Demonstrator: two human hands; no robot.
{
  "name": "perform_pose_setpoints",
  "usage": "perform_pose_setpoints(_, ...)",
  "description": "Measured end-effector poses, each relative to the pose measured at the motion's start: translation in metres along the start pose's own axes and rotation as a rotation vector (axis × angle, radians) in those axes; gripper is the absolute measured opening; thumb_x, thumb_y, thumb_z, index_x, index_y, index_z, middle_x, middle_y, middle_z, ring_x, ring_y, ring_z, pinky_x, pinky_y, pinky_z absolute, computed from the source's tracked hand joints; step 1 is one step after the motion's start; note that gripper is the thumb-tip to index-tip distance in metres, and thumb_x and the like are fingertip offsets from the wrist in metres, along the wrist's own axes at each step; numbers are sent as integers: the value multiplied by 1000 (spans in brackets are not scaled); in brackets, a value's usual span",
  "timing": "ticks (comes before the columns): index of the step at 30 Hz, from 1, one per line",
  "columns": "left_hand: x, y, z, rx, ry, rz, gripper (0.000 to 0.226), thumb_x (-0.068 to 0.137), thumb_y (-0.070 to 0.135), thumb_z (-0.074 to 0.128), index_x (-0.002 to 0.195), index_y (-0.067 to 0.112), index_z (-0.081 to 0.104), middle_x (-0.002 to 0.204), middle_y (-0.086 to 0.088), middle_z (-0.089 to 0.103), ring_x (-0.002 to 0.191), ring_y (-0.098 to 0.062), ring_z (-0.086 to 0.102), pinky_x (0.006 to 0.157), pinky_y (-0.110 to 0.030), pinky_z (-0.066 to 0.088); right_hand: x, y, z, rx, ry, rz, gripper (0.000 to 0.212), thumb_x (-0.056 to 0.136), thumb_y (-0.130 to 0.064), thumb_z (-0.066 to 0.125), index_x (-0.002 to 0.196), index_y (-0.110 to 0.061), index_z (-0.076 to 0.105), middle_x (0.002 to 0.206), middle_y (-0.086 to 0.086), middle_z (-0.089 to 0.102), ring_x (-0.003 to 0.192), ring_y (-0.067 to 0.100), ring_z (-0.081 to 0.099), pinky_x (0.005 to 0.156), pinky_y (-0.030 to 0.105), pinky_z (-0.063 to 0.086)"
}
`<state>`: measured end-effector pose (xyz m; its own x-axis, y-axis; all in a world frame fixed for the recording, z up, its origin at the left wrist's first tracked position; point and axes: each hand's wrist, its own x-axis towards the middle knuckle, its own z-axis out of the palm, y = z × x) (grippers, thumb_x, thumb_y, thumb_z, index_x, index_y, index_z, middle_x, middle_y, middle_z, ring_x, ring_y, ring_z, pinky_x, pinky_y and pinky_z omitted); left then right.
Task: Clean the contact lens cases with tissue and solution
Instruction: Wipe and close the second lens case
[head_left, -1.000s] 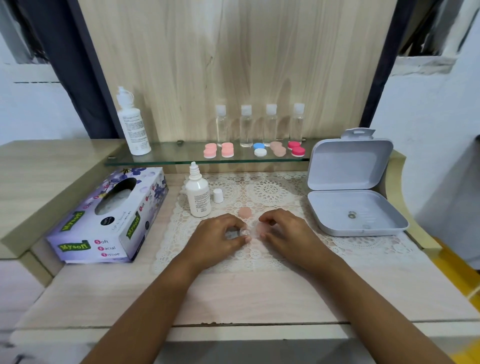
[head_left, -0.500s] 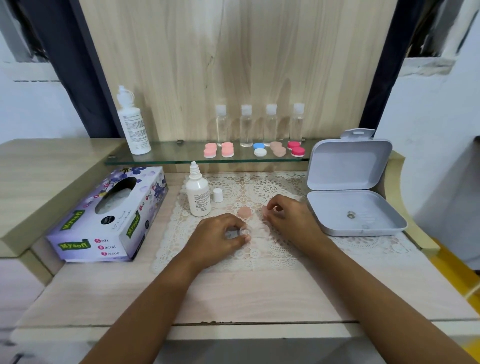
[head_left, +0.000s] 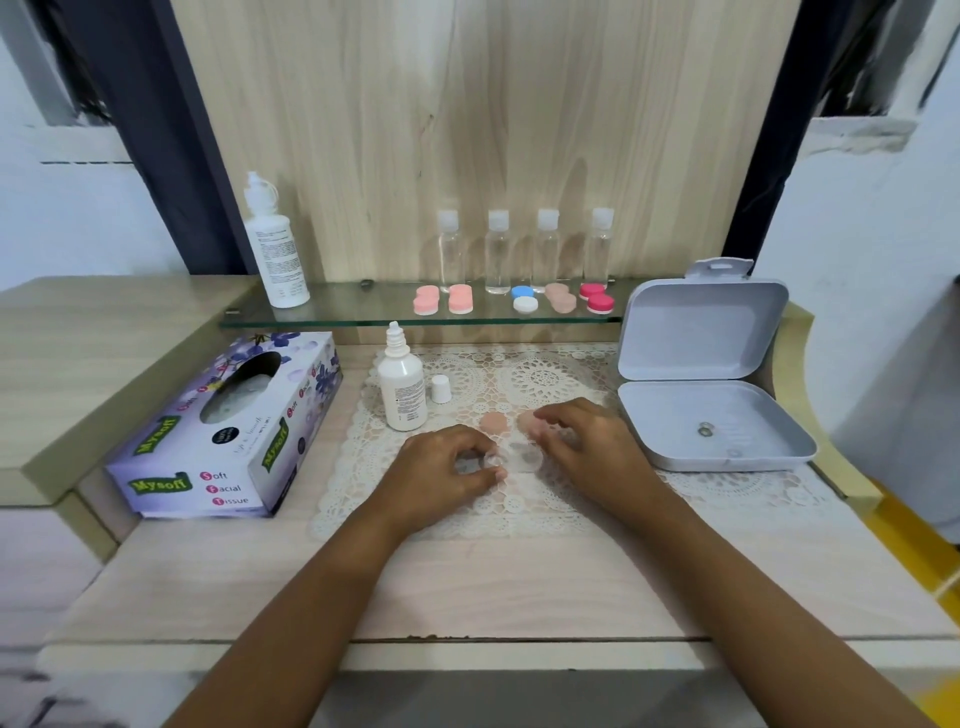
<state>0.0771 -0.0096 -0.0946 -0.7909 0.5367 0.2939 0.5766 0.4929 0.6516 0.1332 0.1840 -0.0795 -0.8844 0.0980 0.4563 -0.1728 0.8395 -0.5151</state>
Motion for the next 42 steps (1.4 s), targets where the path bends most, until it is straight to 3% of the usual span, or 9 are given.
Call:
perform_pose_setpoints(5, 0, 2, 0, 40, 7, 46, 26, 79, 34, 72, 100, 20, 69, 102, 16, 62, 97, 2, 57, 86, -9, 42, -15, -9, -2, -98, -222, 22, 69, 68, -68, 46, 120, -25, 60, 116, -5, 57, 113, 12, 47, 97, 33, 38)
perform_pose_setpoints(9, 0, 0, 0, 89, 2, 51, 44, 79, 45, 66, 116, 21, 63, 112, 17, 49, 107, -1, 50, 93, -12, 36, -14, -8, -1, -120, -225, 10, 39, 84, -43, 59, 120, -26, 59, 119, -6, 55, 116, 15, 45, 98, 33, 36)
perform_pose_setpoints(13, -2, 2, 1, 233, -7, 18, 70, 82, 59, 52, 138, 19, 42, 137, 7, 41, 127, -13, 38, 105, -24, 30, -14, -9, -3, -45, -149, 31, 25, 84, -30, 61, 107, -21, 65, 103, -2, 61, 101, 16, 54, 88, 30, 42)
perform_pose_setpoints(16, -1, 4, 2, 352, -66, -26, 64, 90, 53, 46, 142, 17, 36, 151, 2, 30, 138, -16, 27, 112, -28, 21, -9, -10, -9, -10, -144, 56, 30, 85, -27, 63, 113, -16, 64, 103, 2, 63, 94, 14, 57, 82, 20, 42)
perform_pose_setpoints(25, -1, 7, 1, 373, -88, -53, 60, 93, 51, 42, 144, 18, 36, 154, 3, 25, 141, -14, 21, 112, -25, 17, -10, -9, -50, 72, 1, 140, 33, 84, -21, 67, 114, -12, 63, 89, -3, 62, 76, 6, 59, 68, 2, 39)
perform_pose_setpoints(30, -2, 8, 0, 368, -98, -70, 60, 93, 51, 43, 143, 19, 37, 154, 4, 25, 141, -14, 21, 113, -27, 16, -13, 12, -82, -81, 115, 110, 31, 81, -13, 69, 110, -5, 64, 91, 9, 65, 75, 17, 58, 75, 24, 46)
perform_pose_setpoints(32, -3, 8, 0, 356, -93, -74, 59, 93, 50, 43, 143, 19, 38, 153, 4, 26, 141, -14, 22, 113, -27, 16, -13, 27, -92, -179, 142, 76, 31, 80, -10, 70, 109, -2, 63, 90, 12, 64, 76, 22, 61, 71, 26, 44)
perform_pose_setpoints(37, -3, 9, 0, 353, -88, -69, 58, 93, 49, 45, 142, 18, 39, 153, 3, 28, 140, -14, 23, 113, -27, 17, -9, 52, -111, -462, 53, 10, 32, 82, -7, 66, 113, -3, 59, 101, 14, 59, 85, 34, 60, 69, 36, 47)
perform_pose_setpoints(42, -2, 9, 0, 348, -91, -72, 59, 93, 50, 44, 142, 18, 39, 153, 4, 28, 140, -13, 23, 113, -27, 17, -1, 64, -118, -886, -148, -258, 47, 43, 6, 82, 83, -11, 65, 71, 6, 54, 55, 25, 53, 42, 30, 42)
